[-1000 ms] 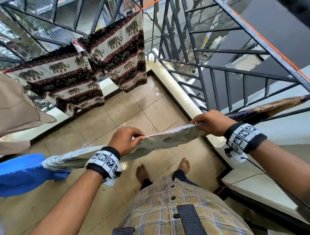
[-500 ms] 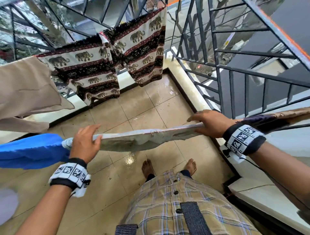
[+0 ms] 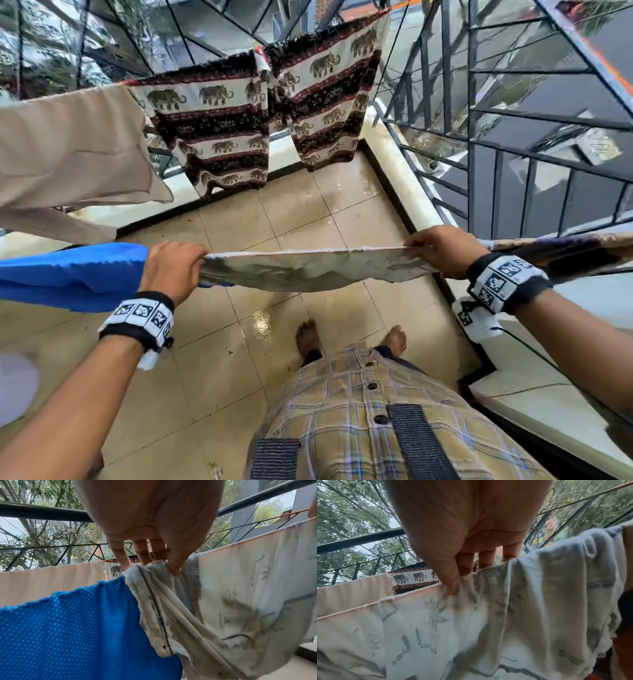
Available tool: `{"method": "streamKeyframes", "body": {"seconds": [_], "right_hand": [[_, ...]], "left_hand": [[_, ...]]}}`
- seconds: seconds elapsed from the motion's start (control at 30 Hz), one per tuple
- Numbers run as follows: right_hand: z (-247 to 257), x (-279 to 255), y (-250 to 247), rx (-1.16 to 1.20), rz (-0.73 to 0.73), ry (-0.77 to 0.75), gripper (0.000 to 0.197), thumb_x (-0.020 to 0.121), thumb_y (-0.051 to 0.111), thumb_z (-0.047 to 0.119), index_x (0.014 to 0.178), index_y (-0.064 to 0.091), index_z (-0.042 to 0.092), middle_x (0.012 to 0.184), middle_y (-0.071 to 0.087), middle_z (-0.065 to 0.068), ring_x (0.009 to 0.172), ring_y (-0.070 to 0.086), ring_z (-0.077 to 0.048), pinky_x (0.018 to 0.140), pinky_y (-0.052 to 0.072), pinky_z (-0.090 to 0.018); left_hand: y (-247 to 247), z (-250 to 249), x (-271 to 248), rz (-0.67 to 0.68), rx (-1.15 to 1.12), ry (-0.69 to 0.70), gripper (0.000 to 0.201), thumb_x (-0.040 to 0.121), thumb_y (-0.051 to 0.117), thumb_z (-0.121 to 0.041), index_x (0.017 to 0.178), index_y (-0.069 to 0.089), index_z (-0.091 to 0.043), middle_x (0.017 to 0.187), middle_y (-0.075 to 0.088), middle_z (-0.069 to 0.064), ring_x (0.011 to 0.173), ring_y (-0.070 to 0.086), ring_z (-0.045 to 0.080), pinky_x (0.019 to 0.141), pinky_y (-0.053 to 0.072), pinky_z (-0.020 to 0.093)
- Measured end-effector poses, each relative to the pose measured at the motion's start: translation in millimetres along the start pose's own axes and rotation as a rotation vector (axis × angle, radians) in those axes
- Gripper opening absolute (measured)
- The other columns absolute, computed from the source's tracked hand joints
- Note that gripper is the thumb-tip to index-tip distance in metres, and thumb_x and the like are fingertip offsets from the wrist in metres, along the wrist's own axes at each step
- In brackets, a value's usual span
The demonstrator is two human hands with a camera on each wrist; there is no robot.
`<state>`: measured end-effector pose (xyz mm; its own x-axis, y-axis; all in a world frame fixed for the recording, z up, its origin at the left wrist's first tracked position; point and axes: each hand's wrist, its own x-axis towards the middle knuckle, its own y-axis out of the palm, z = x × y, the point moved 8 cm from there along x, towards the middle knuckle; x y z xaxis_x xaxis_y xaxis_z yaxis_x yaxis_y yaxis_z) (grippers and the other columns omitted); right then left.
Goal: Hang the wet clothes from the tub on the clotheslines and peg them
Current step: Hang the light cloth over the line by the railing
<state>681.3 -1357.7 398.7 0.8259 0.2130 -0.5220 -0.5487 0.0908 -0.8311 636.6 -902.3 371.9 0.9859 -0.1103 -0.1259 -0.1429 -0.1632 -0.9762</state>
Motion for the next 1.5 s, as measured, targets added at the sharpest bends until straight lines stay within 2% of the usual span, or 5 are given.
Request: {"method": "streamKeyframes", "body": {"seconds": [0.33, 0.63, 1.0, 1.23, 1.5], "right_hand": [[-1.2, -7.4, -1.8, 0.025, -0.030, 0.033, 0.020, 0.090, 0.059, 0.028, 0.102, 0.072, 0.038, 0.100, 0.072, 0.004, 0.095, 0.065, -0.025, 0.079, 0.052, -0.035], [-5.5, -8.0, -3.0, 0.114, -0.019, 0.003, 0.023, 0.089, 0.067, 0.022, 0.112, 0.073, 0.026, 0.107, 0.073, 0.005, 0.102, 0.065, -0.019, 0.085, 0.044, -0.026], [-17.3, -24.0, -7.1, 0.097, -0.088, 0.021, 0.021, 0.092, 0.063, 0.020, 0.110, 0.073, 0.022, 0.106, 0.072, -0.001, 0.099, 0.064, -0.024, 0.081, 0.045, -0.028], [-14.3, -26.6, -39.7, 0.050, -0.218, 0.039, 0.017, 0.087, 0.063, 0.023, 0.099, 0.073, 0.030, 0.098, 0.072, 0.001, 0.094, 0.064, -0.025, 0.078, 0.053, -0.038], [-13.8, -30.8, -26.1, 0.052, -0.195, 0.027, 0.017, 0.086, 0.066, 0.022, 0.099, 0.075, 0.029, 0.094, 0.073, 0.000, 0.092, 0.065, -0.027, 0.074, 0.049, -0.031]], "left_hand": [[-1.1, 23.9, -5.6, 0.077, -0.097, -0.021, 0.018, 0.084, 0.066, -0.008, 0.097, 0.072, -0.020, 0.090, 0.073, 0.007, 0.085, 0.064, 0.034, 0.077, 0.048, 0.045], [4.9, 11.9, -6.9, 0.021, -0.141, 0.039, 0.030, 0.084, 0.065, -0.007, 0.112, 0.070, -0.016, 0.107, 0.072, 0.006, 0.098, 0.062, 0.033, 0.086, 0.049, 0.047], [24.2, -5.2, 6.1, 0.136, -0.111, 0.025, 0.011, 0.092, 0.060, -0.021, 0.099, 0.068, -0.023, 0.094, 0.069, -0.001, 0.090, 0.060, 0.027, 0.076, 0.049, 0.040], [-29.1, 12.2, 12.0, -0.041, -0.245, 0.104, 0.020, 0.089, 0.053, -0.023, 0.099, 0.069, -0.014, 0.091, 0.066, 0.007, 0.088, 0.059, 0.032, 0.080, 0.050, 0.048], [-13.9, 7.6, 4.3, 0.058, -0.210, 0.120, 0.013, 0.088, 0.063, -0.010, 0.097, 0.070, -0.017, 0.088, 0.064, 0.001, 0.087, 0.059, 0.029, 0.079, 0.051, 0.050]]}}
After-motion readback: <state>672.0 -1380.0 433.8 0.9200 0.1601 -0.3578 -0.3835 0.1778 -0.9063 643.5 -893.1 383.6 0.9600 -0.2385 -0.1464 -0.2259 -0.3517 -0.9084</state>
